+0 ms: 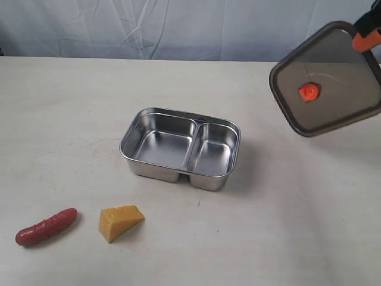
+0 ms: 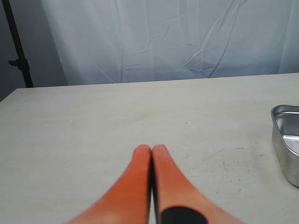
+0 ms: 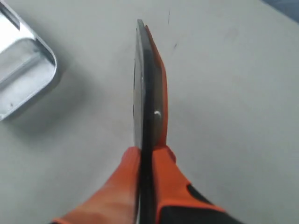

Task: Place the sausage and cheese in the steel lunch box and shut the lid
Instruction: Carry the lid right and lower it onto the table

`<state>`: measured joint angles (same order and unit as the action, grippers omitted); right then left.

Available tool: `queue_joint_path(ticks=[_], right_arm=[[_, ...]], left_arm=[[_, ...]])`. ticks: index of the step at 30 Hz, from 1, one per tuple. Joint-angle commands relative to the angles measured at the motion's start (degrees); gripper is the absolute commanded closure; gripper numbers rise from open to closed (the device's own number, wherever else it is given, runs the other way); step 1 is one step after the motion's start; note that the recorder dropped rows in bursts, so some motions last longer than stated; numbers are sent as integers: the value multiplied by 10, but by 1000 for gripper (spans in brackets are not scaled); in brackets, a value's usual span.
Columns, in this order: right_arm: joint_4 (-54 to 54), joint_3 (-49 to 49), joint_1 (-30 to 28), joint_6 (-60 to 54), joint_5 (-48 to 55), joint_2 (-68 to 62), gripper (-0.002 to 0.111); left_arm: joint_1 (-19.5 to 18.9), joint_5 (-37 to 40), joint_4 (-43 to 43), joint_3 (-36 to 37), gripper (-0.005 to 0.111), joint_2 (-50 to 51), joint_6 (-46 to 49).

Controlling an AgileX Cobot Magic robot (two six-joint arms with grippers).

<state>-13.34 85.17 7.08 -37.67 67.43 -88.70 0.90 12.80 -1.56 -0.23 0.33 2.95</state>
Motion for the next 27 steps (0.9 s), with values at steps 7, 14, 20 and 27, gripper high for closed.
queue_joint_path(ticks=[7,14,20,27], right_arm=[[143,-44,147,41,25,4,109],[170,-107,236,82,25,4,109],[154,-149,280,108,25,4,109],[125,-207,324,108,-7,4,109]], left_arm=[[6,-9,0,2,106,-3,-2],[16,-9,4,2,106,-3,-2],[16,-9,4,2,106,-3,-2],[16,-9,4,2,106,-3,-2]])
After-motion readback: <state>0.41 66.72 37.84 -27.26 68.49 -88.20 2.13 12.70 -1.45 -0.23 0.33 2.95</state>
